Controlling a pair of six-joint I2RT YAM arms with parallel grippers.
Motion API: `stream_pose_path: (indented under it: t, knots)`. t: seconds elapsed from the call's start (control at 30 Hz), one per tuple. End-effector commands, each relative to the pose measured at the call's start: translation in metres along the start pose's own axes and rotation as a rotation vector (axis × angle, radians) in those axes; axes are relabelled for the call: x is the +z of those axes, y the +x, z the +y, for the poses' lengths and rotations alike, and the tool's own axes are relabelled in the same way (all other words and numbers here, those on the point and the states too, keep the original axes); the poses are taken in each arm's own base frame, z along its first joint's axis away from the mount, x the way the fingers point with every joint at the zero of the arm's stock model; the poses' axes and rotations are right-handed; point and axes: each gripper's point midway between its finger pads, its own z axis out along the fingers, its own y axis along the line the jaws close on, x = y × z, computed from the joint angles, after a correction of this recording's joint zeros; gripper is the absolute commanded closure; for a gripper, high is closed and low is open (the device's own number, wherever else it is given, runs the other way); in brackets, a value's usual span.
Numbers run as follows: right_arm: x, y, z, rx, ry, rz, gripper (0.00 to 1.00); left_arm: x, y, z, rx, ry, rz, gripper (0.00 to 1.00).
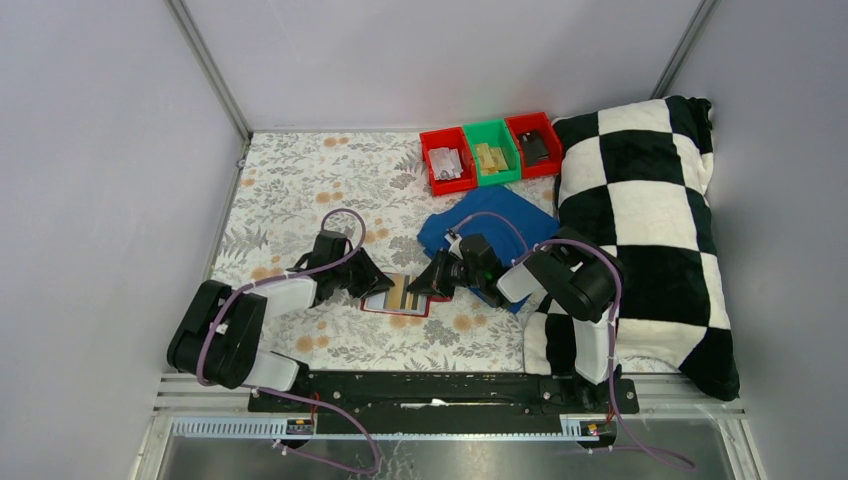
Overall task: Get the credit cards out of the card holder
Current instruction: Remove the credit card from the card holder.
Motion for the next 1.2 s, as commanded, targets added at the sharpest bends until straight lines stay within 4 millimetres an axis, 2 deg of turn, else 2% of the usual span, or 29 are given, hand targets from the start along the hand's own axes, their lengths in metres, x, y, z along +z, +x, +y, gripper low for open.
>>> stream_pose_path:
  t: [0.0, 0.1, 0.23, 0.37, 0.77, 0.97, 1.17]
  knots:
    - [-0.002, -0.004, 0.006, -0.002, -0.039, -0.023, 0.9, 0.005, 0.014, 0.044, -0.017, -0.148, 0.024, 0.72]
    - [-0.004, -0.005, 0.003, 0.001, -0.034, -0.03, 0.93, 0.006, 0.014, 0.046, -0.017, -0.156, 0.03, 0.72]
    - [-0.008, -0.006, 0.001, -0.002, -0.028, -0.04, 0.9, 0.006, 0.015, 0.047, -0.018, -0.152, 0.031, 0.72]
    - [-0.011, -0.005, -0.004, 0.004, -0.02, -0.042, 0.96, 0.006, 0.015, 0.05, -0.021, -0.16, 0.031, 0.73]
    - [-0.024, -0.009, -0.009, -0.034, 0.019, -0.072, 1.0, 0.004, 0.013, 0.055, -0.031, -0.169, 0.029, 0.73]
    - [-0.029, -0.013, -0.004, -0.062, 0.005, -0.079, 1.0, -0.002, 0.013, 0.038, -0.011, -0.095, 0.037, 0.73]
    - [-0.042, -0.02, 0.001, -0.174, 0.088, -0.085, 1.0, -0.016, 0.0, 0.026, 0.037, -0.1, 0.003, 0.71]
